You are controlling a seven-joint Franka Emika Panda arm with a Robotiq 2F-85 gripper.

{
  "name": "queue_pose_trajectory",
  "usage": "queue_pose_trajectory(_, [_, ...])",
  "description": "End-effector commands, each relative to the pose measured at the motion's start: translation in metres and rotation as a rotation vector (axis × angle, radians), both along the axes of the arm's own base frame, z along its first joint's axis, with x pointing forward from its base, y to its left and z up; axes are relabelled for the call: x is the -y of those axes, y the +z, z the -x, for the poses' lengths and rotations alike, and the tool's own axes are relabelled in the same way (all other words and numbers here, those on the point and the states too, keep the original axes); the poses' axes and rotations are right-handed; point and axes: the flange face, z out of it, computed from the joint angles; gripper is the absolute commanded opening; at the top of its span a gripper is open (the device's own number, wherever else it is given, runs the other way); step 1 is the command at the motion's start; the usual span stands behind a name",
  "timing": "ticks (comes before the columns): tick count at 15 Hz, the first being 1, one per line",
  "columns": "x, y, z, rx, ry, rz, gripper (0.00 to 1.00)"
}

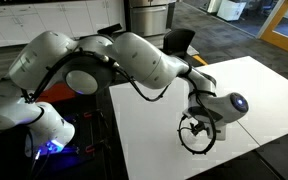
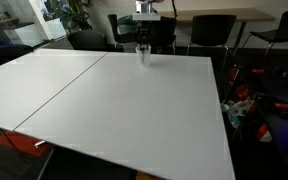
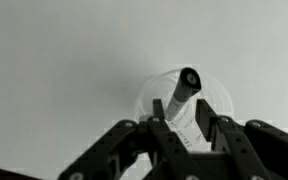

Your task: Move the cup to the right, put the marker in the cup and then remove it and put it back on the table

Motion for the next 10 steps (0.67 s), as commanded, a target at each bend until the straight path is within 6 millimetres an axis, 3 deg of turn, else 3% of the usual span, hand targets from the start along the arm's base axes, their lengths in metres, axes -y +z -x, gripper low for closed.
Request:
queue_pose_trajectory(1, [-0.008, 0.002, -0.005, -0.015, -0.027, -0.025, 0.41])
queue_pose_trajectory(6, [-0.015, -0.003, -0.008, -0.025, -0.016, -0.041, 0.43])
queue_pose_trajectory(8, [-0.018, -0.005, -0.009, -0.032, -0.014, -0.046, 0.16])
queue_pose_trajectory(10, [-0.019, -0.005, -0.009, -0.030, -0.014, -0.047, 0.01])
